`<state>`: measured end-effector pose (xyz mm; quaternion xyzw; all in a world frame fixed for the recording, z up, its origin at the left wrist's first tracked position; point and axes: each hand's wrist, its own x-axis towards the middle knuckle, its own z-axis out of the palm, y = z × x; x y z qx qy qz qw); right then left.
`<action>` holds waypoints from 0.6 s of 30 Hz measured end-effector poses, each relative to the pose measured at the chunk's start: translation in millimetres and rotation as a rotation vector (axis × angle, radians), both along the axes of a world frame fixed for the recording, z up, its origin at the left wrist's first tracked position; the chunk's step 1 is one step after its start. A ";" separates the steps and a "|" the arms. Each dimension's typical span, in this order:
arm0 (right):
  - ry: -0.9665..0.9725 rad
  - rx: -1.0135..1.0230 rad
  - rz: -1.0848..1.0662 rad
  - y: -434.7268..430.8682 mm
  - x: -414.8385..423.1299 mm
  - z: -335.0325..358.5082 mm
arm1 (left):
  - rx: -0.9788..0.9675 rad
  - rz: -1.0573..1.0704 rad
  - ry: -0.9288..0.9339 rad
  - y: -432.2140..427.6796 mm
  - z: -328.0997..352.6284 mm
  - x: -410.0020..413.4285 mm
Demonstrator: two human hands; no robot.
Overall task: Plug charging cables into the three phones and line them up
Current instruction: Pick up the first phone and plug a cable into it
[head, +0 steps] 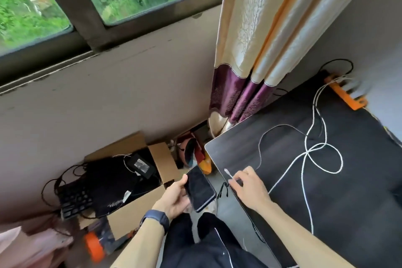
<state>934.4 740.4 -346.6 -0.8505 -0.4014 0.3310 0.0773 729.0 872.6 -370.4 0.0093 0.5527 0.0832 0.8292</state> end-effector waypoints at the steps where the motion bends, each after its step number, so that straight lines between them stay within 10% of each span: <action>1: 0.056 0.032 -0.091 3.7 1.6 9.0 | -0.022 -0.013 -0.009 2.6 -0.6 7.2; 18: 0.731 0.460 -0.986 -30.4 2.3 71.9 | -0.170 -0.370 -0.284 -4.5 43.7 97.7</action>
